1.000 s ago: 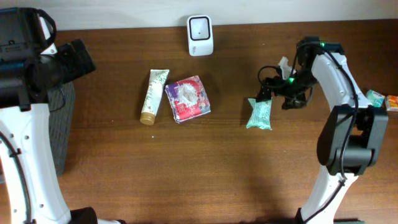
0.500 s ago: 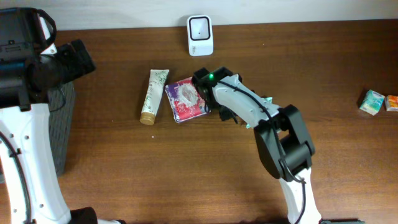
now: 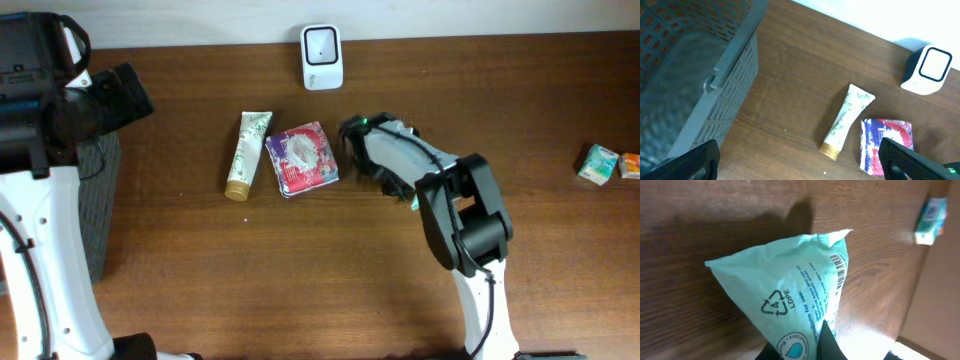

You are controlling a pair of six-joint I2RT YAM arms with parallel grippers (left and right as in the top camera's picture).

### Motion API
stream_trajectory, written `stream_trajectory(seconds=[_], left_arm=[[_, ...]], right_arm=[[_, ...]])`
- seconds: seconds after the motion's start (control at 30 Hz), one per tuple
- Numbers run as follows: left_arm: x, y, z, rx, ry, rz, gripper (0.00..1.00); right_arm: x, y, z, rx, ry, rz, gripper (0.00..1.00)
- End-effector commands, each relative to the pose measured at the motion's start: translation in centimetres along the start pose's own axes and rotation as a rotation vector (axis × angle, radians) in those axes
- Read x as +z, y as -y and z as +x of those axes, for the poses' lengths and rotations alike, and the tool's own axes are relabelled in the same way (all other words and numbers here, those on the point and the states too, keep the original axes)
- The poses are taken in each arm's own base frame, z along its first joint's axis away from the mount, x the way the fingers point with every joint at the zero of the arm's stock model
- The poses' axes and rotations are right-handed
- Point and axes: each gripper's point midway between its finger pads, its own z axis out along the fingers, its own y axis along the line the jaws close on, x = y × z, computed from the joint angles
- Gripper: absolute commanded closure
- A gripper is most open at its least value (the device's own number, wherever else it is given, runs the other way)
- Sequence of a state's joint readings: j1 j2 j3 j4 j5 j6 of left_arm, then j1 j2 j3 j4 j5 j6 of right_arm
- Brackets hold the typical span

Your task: Scan the item barcode

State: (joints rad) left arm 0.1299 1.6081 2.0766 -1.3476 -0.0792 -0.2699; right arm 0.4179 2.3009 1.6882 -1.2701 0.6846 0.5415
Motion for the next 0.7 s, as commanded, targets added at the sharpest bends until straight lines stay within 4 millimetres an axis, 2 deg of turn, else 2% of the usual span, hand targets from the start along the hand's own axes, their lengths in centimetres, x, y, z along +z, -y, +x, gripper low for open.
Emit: stream_trajectory(seconds=[0.0, 0.07, 0.1, 0.17, 0.2, 0.23, 0.27, 0.37, 0.4, 0.47, 0.5, 0.53, 0.6, 0.63, 0.67], left_arm=[[-0.4, -0.2, -0.2, -0.010, 0.011, -0.004, 0.01], [-0.4, -0.2, -0.2, -0.010, 0.011, -0.004, 0.01], [-0.4, -0.2, -0.2, -0.010, 0.011, -0.004, 0.01], [-0.4, -0.2, -0.2, -0.010, 0.011, -0.004, 0.01], [-0.4, -0.2, -0.2, -0.010, 0.011, -0.004, 0.01], [-0.4, -0.2, -0.2, -0.010, 0.011, -0.004, 0.01], [-0.4, -0.2, -0.2, -0.010, 0.011, -0.004, 0.01], [-0.4, -0.2, -0.2, -0.010, 0.011, -0.004, 0.01], [-0.4, -0.2, -0.2, -0.010, 0.011, -0.004, 0.01], [-0.4, -0.2, -0.2, -0.010, 0.011, -0.004, 0.01], [-0.4, -0.2, -0.2, -0.010, 0.011, -0.004, 0.01], [-0.4, -0.2, -0.2, -0.010, 0.011, -0.004, 0.01], [-0.4, -0.2, -0.2, -0.010, 0.011, -0.004, 0.01], [-0.4, -0.2, -0.2, -0.010, 0.011, -0.004, 0.01], [-0.4, -0.2, -0.2, -0.010, 0.011, -0.004, 0.01]], right_arm=[[-4.6, -1.6, -2.8, -0.044, -0.012, -0.359, 0.96], [-9.0, -3.3, -4.4, -0.116, -0.017, -0.767, 0.96], [-10.9, -4.2, -4.6, -0.145, -0.029, -1.006, 0.96], [-13.3, -4.0, -4.9, -0.189, -0.015, -1.353, 0.96], [-13.3, -3.3, -5.2, -0.156, -0.017, -1.488, 0.96], [-11.7, -2.5, -5.3, -0.067, -0.054, -1.625, 0.96], [-9.6, -2.3, -5.0, -0.006, -0.086, -1.674, 0.96], [-3.9, -2.0, -2.9, 0.135, -0.176, -1.702, 0.95], [-2.3, -1.3, -2.5, 0.176, -0.197, -1.682, 0.83], [0.1, 1.8, -2.7, 0.249, -0.220, -1.590, 0.39], [0.5, 3.6, -3.0, 0.260, -0.228, -1.530, 0.33], [0.7, 5.8, -3.3, 0.257, -0.228, -1.440, 0.31], [-0.4, 8.8, -3.2, 0.207, -0.230, -1.290, 0.29], [-1.1, 9.2, -3.0, 0.153, -0.223, -1.234, 0.29], [-1.8, 8.5, -2.6, 0.080, -0.222, -1.171, 0.29]])
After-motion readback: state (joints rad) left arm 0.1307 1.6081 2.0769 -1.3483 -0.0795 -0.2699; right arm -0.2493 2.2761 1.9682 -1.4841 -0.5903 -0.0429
